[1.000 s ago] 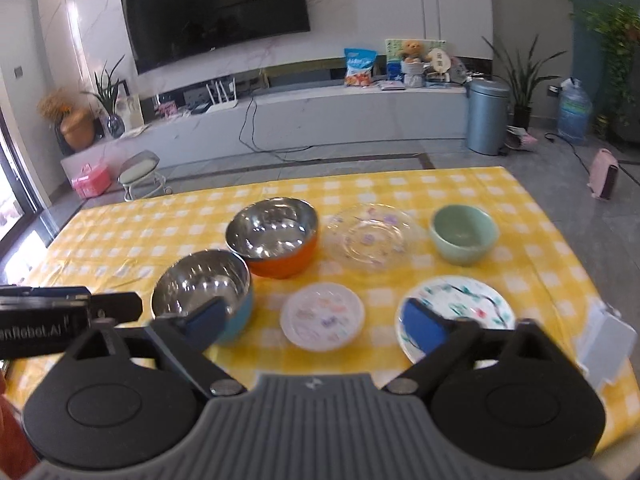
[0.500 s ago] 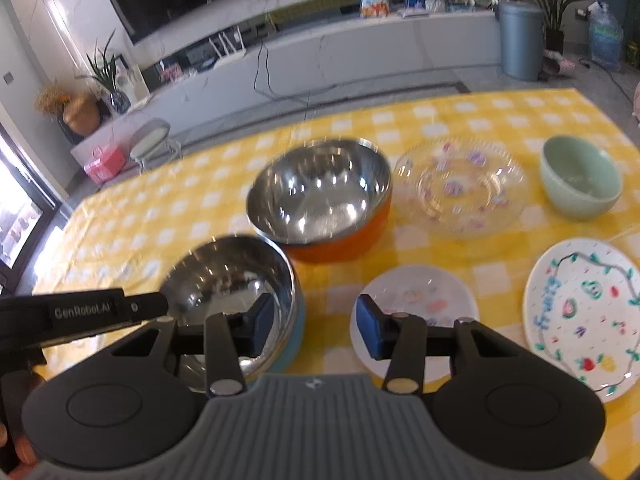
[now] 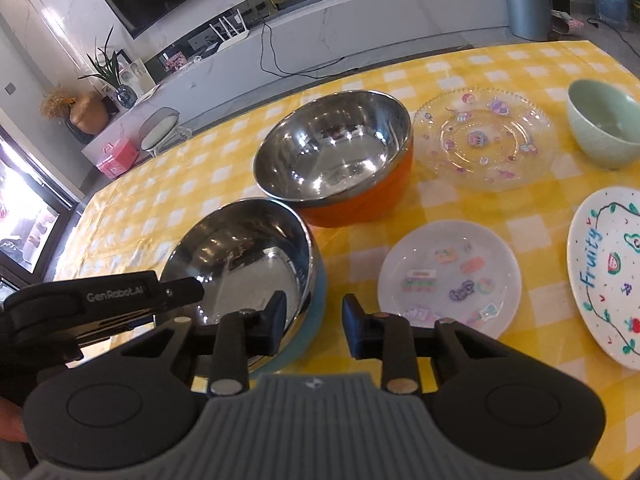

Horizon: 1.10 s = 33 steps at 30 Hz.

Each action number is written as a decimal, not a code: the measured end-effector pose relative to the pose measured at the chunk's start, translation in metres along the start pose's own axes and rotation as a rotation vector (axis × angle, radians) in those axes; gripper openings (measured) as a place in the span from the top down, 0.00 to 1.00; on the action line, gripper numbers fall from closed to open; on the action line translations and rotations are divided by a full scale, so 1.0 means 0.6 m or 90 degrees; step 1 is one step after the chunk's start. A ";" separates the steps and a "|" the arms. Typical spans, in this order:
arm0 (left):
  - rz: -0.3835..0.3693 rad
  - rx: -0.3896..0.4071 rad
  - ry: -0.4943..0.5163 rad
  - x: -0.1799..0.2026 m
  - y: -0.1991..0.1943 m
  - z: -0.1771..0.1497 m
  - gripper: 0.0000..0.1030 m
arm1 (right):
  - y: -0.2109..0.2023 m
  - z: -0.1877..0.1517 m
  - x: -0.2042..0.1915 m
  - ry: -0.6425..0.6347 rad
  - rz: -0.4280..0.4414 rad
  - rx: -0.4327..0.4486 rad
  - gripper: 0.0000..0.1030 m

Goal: Organize plates and bowls
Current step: 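Lift the blue bowl with the left gripper toward the orange bowl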

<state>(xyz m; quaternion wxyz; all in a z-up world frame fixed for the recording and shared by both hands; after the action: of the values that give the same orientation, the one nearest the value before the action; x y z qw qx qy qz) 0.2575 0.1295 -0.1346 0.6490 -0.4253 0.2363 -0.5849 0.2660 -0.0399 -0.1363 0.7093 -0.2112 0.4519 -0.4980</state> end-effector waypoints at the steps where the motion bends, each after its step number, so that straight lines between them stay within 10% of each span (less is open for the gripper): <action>1: 0.003 0.002 0.001 0.000 -0.001 0.000 0.80 | 0.000 -0.001 -0.003 -0.001 0.005 0.000 0.80; 33: 0.009 0.019 0.024 0.084 -0.130 -0.072 0.92 | -0.160 -0.027 0.043 -0.007 0.033 0.000 0.85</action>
<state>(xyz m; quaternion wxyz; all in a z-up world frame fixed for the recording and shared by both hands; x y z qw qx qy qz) 0.1895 0.0726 -0.0835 0.6549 -0.4031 0.2429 -0.5912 0.2053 -0.1004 -0.0837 0.7245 -0.2023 0.4531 -0.4784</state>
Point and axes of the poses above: each gripper's, at about its wrist camera, not at the fingertips, and y roughly the way its jaws point, x to its right, z to its top, the point moved 8 cm from there along y, roughly the way its jaws point, and after that the axes turned 3 degrees about y, right-handed, at the moved point
